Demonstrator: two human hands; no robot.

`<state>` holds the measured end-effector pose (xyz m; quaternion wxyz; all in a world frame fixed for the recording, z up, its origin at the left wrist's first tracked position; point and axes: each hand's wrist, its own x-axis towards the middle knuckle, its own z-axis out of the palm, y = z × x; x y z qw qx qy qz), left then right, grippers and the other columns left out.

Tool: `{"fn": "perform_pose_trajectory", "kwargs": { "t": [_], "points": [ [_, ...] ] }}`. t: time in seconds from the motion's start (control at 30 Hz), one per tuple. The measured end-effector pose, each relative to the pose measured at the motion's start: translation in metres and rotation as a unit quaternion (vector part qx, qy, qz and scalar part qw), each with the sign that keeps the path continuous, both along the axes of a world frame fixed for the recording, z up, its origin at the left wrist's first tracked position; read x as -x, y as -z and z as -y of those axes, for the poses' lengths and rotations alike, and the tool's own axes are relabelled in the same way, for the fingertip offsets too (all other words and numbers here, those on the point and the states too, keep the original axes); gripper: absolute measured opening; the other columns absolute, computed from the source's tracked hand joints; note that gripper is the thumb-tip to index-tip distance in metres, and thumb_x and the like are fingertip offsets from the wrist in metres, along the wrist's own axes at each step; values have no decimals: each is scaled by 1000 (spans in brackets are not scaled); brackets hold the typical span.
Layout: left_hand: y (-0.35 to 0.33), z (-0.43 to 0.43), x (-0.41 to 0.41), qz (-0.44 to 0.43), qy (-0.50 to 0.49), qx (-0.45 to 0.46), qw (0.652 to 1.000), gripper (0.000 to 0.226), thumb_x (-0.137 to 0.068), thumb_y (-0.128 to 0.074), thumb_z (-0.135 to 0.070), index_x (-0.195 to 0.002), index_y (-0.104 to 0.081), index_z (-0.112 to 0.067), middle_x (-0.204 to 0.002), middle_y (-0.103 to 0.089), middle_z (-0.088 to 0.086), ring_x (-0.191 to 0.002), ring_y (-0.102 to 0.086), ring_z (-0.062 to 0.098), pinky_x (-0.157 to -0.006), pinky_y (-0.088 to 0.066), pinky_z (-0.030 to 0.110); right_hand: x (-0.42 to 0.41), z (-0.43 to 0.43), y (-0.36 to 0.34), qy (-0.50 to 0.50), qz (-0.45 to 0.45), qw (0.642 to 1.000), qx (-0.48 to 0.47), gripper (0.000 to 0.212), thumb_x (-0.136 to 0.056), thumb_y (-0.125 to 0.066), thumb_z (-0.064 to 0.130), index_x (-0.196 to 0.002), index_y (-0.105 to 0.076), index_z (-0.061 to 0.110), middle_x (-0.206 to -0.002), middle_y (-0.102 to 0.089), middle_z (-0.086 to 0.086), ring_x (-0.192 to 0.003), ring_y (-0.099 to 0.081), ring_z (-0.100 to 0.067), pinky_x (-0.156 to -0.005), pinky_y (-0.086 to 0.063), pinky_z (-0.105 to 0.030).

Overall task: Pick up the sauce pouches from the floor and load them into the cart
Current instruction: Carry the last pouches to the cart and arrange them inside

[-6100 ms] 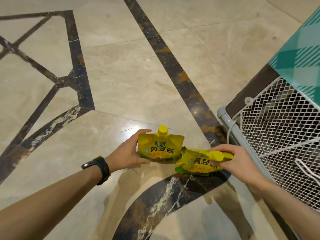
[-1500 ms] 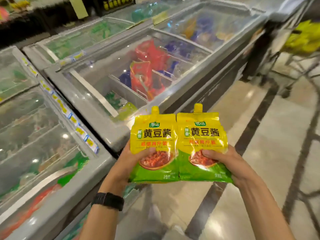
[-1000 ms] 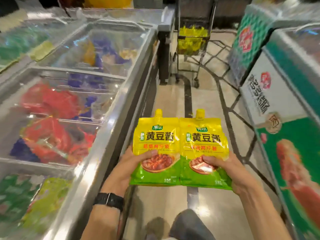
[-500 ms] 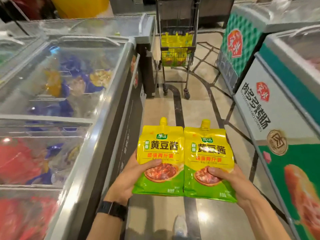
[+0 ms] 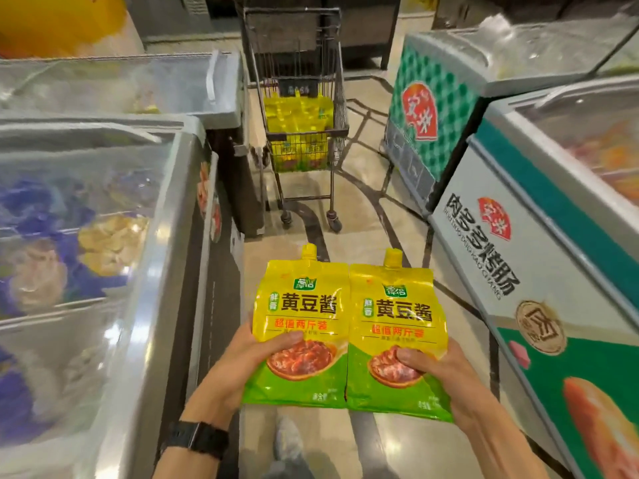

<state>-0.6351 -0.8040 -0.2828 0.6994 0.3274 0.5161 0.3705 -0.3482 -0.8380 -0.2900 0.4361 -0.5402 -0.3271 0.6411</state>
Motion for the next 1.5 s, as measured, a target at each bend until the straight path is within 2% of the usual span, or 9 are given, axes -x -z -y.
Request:
{"fn": "perform_pose_trajectory", "kwargs": {
  "t": [0.13,0.33,0.47,0.6,0.77,0.93,1.03,1.13,1.5],
  "points": [
    [-2,-80,8,5,35,-3,999,107,-37,-100,-30,-132,-55,-12,-115,-74,14,-101,-73,32,-72,-61,34,9,-59,-1,19,-27,999,6,73,-45,-88,19,-114,-68,6,-107,-73,-20,-94,-72,-36,-70,-60,-37],
    [6,-194,7,-7,53,-9,999,84,-56,-89,-18,-132,-54,-13,-115,-74,12,-103,-72,31,-79,-62,37,8,-165,11,47,-17,999,4,86,-32,-97,27,-111,-68,9,-102,-75,-17,-89,-74,-31,-64,-60,-33],
    [13,-276,-1,-15,26,-5,1000,93,-51,-90,-22,-135,-53,-7,-118,-72,16,-107,-70,34,-81,-61,38,-2,-258,22,42,-34,999,6,66,-52,-93,15,-112,-67,11,-104,-75,-15,-91,-73,-30,-73,-61,-37],
    [14,-348,-6,10,7,-3,1000,79,-66,-84,-10,-138,-50,-9,-122,-70,18,-109,-69,37,-79,-61,38,-10,-347,20,20,-26,999,13,97,-28,-99,35,-116,-66,10,-110,-73,-17,-100,-70,-34,-81,-59,-41],
    [11,-422,-12,3,-21,2,1000,56,-71,-80,0,-123,-61,-13,-111,-75,14,-97,-74,29,-71,-62,33,-13,-442,14,-10,-21,1000,10,98,-20,-100,38,-109,-69,9,-106,-74,-16,-94,-72,-30,-79,-60,-39],
    [24,-506,4,13,-28,-12,999,104,-42,-101,-29,-132,-53,-8,-121,-70,21,-110,-68,38,-82,-60,41,3,-518,17,-9,-31,999,11,83,-16,-100,36,-91,-74,12,-96,-76,-15,-84,-74,-26,-71,-61,-34],
    [37,-563,16,16,-25,-14,999,105,-39,-102,-30,-130,-55,-8,-121,-69,22,-110,-68,39,-85,-59,43,16,-567,23,20,-25,999,19,71,-28,-99,28,-91,-73,8,-90,-77,-14,-84,-74,-28,-73,-61,-38],
    [46,-624,29,1,-18,-11,1000,112,-28,-104,-35,-126,-57,-9,-117,-71,21,-104,-70,36,-86,-57,43,30,-613,31,40,-5,999,19,96,-22,-99,40,-105,-69,4,-99,-75,-20,-96,-71,-38,-86,-56,-47],
    [27,-807,42,9,48,-4,999,110,-28,-103,-34,-125,-56,-18,-114,-74,15,-103,-72,33,-87,-57,46,46,-765,25,66,2,998,12,111,-14,-99,39,-113,-63,5,-100,-75,-17,-91,-73,-31,-69,-60,-35]
  ]
}}
